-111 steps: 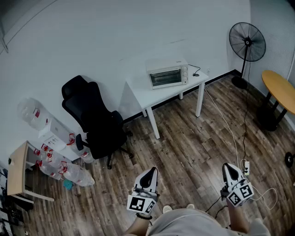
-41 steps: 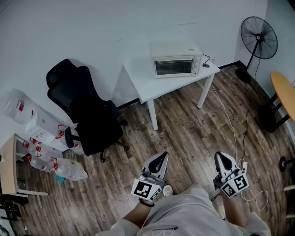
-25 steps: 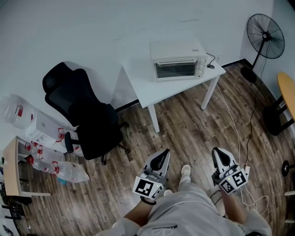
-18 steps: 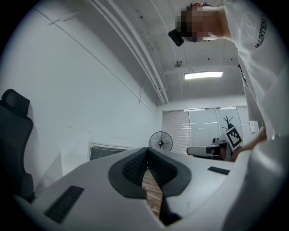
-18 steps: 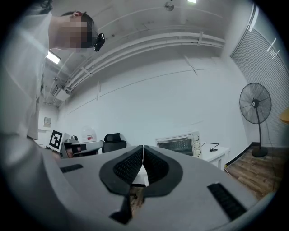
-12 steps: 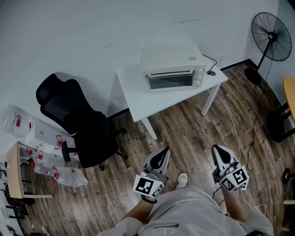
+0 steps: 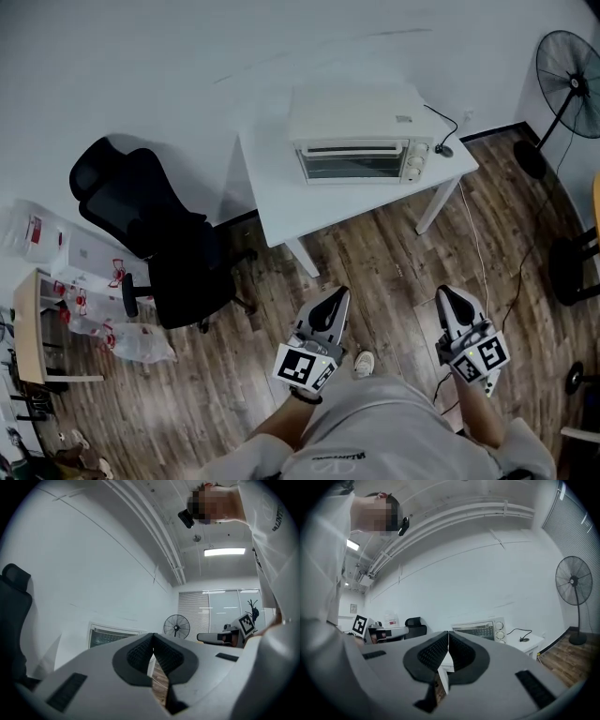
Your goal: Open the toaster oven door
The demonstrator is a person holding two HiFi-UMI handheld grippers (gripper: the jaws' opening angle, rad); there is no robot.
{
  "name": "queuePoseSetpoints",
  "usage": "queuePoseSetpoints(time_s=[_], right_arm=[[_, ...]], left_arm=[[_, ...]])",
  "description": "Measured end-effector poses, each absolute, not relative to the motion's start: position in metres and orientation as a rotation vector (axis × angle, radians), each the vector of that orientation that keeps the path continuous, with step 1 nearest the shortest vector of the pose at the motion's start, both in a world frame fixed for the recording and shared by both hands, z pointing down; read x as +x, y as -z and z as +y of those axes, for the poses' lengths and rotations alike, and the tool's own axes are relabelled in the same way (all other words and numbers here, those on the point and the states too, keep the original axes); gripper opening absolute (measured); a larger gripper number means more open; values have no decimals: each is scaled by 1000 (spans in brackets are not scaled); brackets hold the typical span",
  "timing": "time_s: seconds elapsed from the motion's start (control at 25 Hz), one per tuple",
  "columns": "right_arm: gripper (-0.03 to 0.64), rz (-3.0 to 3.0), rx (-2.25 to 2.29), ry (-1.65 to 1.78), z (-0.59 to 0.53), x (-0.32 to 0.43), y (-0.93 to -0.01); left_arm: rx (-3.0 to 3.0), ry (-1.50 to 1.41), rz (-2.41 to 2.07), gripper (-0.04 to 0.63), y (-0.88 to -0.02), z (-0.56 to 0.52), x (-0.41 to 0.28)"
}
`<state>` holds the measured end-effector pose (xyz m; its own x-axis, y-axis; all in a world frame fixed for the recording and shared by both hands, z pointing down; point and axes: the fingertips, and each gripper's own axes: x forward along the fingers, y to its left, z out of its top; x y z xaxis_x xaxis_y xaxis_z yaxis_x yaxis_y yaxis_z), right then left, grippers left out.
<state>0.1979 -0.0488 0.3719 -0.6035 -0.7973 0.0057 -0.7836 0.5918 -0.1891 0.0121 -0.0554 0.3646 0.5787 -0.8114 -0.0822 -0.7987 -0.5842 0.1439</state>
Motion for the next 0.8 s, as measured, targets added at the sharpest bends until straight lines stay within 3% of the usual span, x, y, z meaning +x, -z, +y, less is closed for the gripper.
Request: queuePoseSetpoints(time_s=[0.8], right_arm=[[18, 2770, -1425, 185, -227, 135, -361]], left_arm=[[2523, 324, -1249, 9, -400, -258, -15]])
